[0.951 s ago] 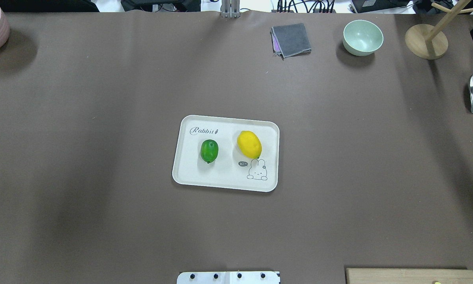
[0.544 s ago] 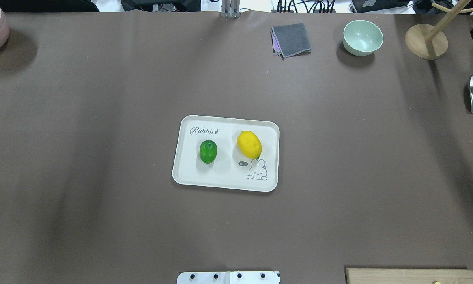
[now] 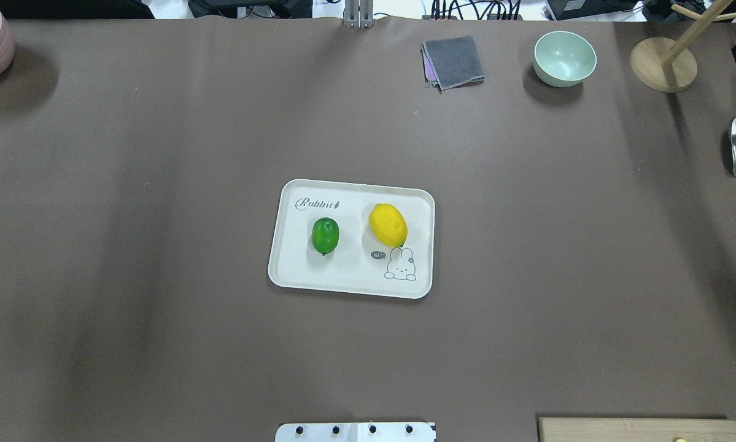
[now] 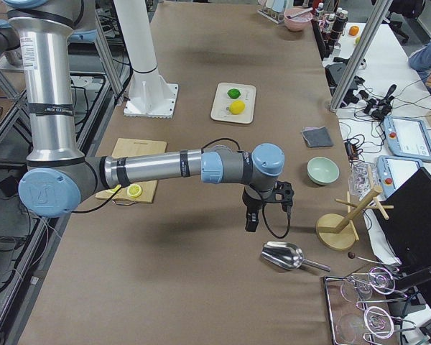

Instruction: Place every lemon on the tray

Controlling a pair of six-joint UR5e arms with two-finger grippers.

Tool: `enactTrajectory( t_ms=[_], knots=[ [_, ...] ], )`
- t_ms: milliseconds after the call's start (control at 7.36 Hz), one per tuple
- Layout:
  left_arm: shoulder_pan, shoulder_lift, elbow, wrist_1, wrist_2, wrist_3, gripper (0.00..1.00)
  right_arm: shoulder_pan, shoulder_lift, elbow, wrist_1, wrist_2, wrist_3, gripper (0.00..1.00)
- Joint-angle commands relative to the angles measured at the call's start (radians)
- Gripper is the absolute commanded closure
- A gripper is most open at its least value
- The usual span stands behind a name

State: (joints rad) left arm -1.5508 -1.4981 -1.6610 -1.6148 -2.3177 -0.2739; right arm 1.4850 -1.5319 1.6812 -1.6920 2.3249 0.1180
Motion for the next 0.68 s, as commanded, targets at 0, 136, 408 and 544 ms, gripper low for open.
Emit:
enactTrajectory(
  t_ms=[0, 136, 408, 544],
  knots=[
    [-0.002, 0.002, 0.004, 0.006, 0.0, -0.001, 0.02, 0.0, -0.001, -0.003, 0.0, 0.001, 0.0, 0.0],
    [0.0, 0.001, 0.007, 0.007, 0.0, -0.001, 0.02, 0.0, -0.001, -0.005, 0.0, 0.001, 0.0, 0.0],
    [0.0, 0.001, 0.007, 0.007, 0.0, -0.001, 0.02, 0.0, 0.001, -0.006, 0.0, 0.001, 0.0, 0.0],
    [-0.002, 0.002, 0.007, 0.007, 0.0, -0.001, 0.02, 0.0, -0.001, -0.006, 0.0, 0.001, 0.0, 0.0]
  ],
)
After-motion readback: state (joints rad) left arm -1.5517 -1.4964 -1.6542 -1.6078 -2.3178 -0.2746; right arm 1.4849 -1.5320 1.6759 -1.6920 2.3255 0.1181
